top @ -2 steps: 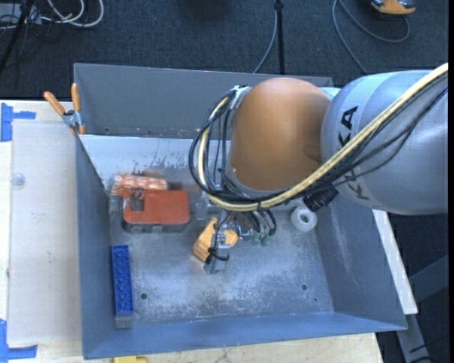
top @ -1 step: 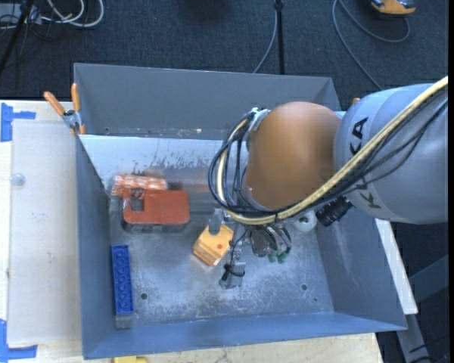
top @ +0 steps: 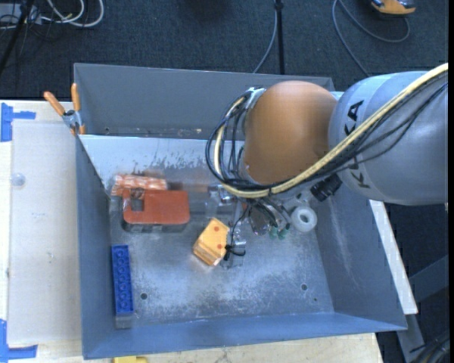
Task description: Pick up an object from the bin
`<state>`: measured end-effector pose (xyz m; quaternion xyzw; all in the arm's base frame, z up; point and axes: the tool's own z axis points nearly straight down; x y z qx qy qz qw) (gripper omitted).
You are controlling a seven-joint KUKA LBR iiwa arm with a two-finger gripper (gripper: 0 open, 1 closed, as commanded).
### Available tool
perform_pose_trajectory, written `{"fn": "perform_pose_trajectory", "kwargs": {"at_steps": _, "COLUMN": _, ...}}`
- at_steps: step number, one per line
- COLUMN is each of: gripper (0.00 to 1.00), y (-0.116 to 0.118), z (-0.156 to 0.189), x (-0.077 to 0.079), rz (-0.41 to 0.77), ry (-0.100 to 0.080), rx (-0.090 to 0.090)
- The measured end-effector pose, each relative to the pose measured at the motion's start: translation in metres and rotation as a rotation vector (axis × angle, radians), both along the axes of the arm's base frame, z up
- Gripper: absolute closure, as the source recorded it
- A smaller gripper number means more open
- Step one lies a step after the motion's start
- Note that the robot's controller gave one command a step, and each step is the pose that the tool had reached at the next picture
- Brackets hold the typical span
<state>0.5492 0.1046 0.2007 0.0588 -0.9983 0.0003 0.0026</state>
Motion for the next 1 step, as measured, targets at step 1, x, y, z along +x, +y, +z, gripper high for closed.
{"fn": "perform_pose_trajectory", "kwargs": {"at_steps": 1, "gripper": 0.0, "y": -0.0009, "z": 0.0077, "x": 0.0378, "rz": 0.069, "ry": 0.0, "rx": 0.001}}
